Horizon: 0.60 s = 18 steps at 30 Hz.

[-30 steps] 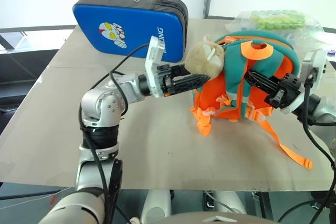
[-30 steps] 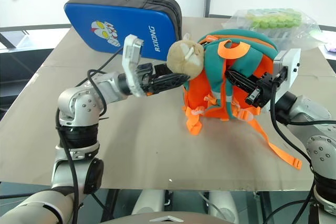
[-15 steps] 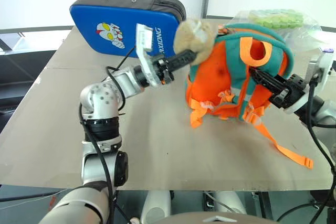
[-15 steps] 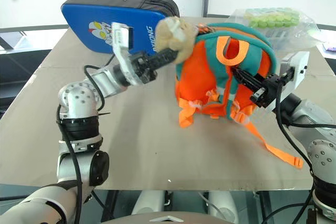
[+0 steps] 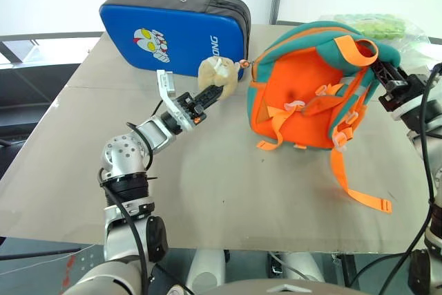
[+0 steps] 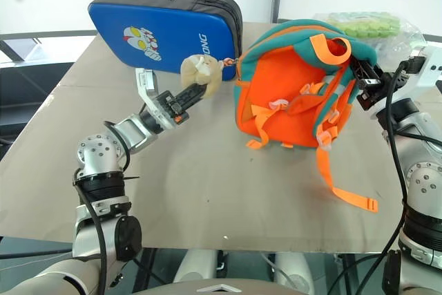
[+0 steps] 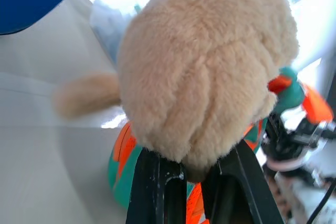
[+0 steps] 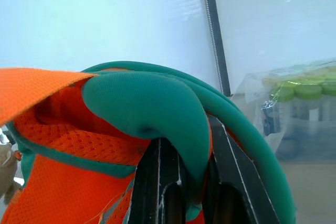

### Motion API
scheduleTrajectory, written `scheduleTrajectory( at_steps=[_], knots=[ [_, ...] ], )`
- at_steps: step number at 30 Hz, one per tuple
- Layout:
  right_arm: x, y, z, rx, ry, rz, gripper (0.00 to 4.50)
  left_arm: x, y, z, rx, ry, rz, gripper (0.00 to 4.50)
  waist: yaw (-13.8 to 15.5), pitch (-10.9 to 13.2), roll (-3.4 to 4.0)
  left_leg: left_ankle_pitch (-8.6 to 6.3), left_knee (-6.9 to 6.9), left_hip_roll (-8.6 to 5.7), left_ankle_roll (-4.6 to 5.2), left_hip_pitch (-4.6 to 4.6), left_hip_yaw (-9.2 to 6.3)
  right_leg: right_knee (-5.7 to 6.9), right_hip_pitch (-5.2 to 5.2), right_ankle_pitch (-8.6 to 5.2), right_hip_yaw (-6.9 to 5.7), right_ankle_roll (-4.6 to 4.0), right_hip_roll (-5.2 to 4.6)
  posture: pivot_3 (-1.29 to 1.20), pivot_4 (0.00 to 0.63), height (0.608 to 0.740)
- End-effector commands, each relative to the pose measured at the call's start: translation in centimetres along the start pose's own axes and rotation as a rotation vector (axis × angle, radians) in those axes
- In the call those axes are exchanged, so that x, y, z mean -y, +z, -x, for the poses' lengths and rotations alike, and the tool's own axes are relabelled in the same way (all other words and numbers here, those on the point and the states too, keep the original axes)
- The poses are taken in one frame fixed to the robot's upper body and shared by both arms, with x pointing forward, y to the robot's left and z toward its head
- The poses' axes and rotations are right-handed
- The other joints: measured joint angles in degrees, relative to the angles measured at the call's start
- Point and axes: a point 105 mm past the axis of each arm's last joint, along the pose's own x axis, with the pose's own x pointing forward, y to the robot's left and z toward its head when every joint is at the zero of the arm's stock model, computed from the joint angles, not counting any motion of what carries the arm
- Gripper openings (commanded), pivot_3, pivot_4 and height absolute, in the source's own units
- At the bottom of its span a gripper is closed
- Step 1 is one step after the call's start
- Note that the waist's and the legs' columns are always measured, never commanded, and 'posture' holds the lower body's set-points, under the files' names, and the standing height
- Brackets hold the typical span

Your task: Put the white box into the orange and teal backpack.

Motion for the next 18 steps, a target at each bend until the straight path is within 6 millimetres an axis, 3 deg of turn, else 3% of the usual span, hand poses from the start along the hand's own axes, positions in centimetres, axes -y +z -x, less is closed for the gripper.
scheduleTrajectory(
  at_steps=[1,6,8,9,11,14,16,17,18],
  knots=[
    [3.0,3.3,1.1,0.143,-0.156,0.032,0.00,-2.6,-0.9,2.2,-0.085,0.176,-0.121,0.03,-0.2,0.0,0.02,0.00,-0.02,0.00,0.00,0.02,0.00,0.01,0.00,0.00,0.01,0.00,0.02,0.00,0.150,0.740],
    [3.9,3.6,1.2,0.169,-0.216,0.034,0.00,-7.7,-6.5,3.8,-0.324,0.416,-0.227,0.03,0.5,0.0,0.05,0.00,-0.07,0.00,0.00,0.08,0.02,0.02,0.05,-0.01,0.03,-0.02,0.03,0.00,0.150,0.740],
    [3.9,3.8,1.6,0.165,-0.215,0.060,0.00,-7.2,-6.9,2.7,-0.311,0.367,-0.307,0.03,1.0,-0.1,0.04,0.00,-0.02,-0.11,0.00,0.04,0.00,-0.02,0.09,-0.01,0.13,-0.03,0.02,0.00,0.150,0.740],
    [3.2,3.5,1.7,0.130,-0.170,0.111,0.00,-5.9,-6.1,1.5,-0.240,0.294,-0.333,0.03,1.2,-0.1,0.04,0.00,-0.01,-0.13,0.00,0.03,-0.01,-0.03,0.09,-0.01,0.14,-0.03,0.02,0.00,0.150,0.740],
    [1.2,2.0,1.9,0.031,-0.059,0.207,0.00,-3.8,-4.4,0.2,-0.131,0.177,-0.385,0.03,1.8,0.0,0.04,0.00,0.01,-0.22,0.00,-0.03,-0.04,-0.05,0.09,-0.03,0.18,-0.06,-0.02,0.00,0.150,0.740],
    [-0.8,-0.3,2.5,-0.089,0.063,0.281,0.00,-2.6,-3.3,-0.3,-0.092,0.112,-0.489,0.03,1.3,-0.1,0.05,0.00,-0.01,-0.29,0.01,-0.08,-0.14,-0.07,0.08,-0.13,0.23,-0.20,-0.02,0.00,0.150,0.740],
    [-1.4,-1.1,2.8,-0.127,0.108,0.303,0.73,-2.1,-3.1,-0.2,-0.103,0.079,-0.559,0.00,0.9,-0.1,0.07,0.00,-0.04,-0.29,0.01,-0.01,-0.17,-0.04,0.08,-0.13,0.24,-0.17,0.02,0.00,0.150,0.740],
    [-1.7,-1.4,3.0,-0.146,0.129,0.321,0.87,-1.8,-2.9,-0.1,-0.097,0.060,-0.584,0.00,0.5,-0.1,0.08,0.00,-0.05,-0.29,0.01,0.03,-0.18,-0.03,0.08,-0.12,0.27,-0.17,0.05,0.00,0.150,0.740],
    [-2.0,-1.8,3.4,-0.174,0.159,0.346,1.47,-1.5,-2.6,0.0,-0.083,0.048,-0.597,0.41,0.1,-0.1,0.08,0.00,-0.06,-0.29,0.01,0.03,-0.23,-0.01,0.08,-0.12,0.26,-0.16,0.07,0.00,0.150,0.740]
  ],
)
